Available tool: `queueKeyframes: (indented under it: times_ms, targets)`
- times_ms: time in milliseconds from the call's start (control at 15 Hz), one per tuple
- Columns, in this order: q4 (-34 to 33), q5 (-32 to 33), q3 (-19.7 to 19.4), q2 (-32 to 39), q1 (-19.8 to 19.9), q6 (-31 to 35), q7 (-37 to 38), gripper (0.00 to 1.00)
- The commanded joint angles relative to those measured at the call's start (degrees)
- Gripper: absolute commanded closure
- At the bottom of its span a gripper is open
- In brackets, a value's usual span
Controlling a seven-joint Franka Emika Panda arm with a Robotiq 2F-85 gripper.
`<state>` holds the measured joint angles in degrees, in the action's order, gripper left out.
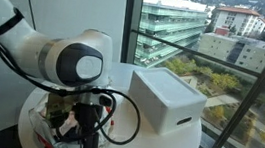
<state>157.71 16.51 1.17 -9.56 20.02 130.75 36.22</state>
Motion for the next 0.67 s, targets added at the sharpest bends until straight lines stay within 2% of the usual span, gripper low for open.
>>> queueKeyframes:
  times_ms: [0,400,600]
  targets:
    - [-2.8,2.7,-3.5,5.8,-2.1,5.3,2.2,0.0]
    - [-7.2,-0.2,-8.3,13.3,-4.9,13.4,-1.4,0.0]
    - [-8.2,-6.1,-9.5,15.1,-6.1,16.1,-6.4,0.0]
